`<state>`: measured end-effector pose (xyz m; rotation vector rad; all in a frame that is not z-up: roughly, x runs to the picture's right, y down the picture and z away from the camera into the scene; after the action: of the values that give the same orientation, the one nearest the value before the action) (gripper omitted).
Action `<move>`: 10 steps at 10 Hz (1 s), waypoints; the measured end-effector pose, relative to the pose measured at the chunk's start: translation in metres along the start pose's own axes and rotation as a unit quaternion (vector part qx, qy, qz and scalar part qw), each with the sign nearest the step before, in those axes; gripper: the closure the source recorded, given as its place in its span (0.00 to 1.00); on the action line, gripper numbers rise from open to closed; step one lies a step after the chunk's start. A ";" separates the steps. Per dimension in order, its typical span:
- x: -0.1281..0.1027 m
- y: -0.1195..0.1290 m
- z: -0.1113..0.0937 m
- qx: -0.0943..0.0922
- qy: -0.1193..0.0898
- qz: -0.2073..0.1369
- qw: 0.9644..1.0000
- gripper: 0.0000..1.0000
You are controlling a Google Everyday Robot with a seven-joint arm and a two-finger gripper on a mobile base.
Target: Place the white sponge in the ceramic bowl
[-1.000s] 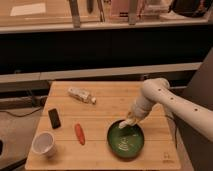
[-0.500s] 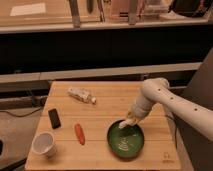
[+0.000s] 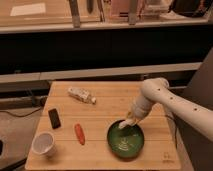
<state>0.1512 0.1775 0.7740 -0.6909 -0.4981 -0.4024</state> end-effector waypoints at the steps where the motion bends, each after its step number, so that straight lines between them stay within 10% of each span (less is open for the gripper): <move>1: 0.000 0.000 0.000 -0.001 0.000 0.000 1.000 0.91; 10: -0.024 0.016 0.011 0.040 -0.043 0.044 0.997 1.00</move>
<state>0.1365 0.2008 0.7597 -0.6521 -0.5610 -0.2699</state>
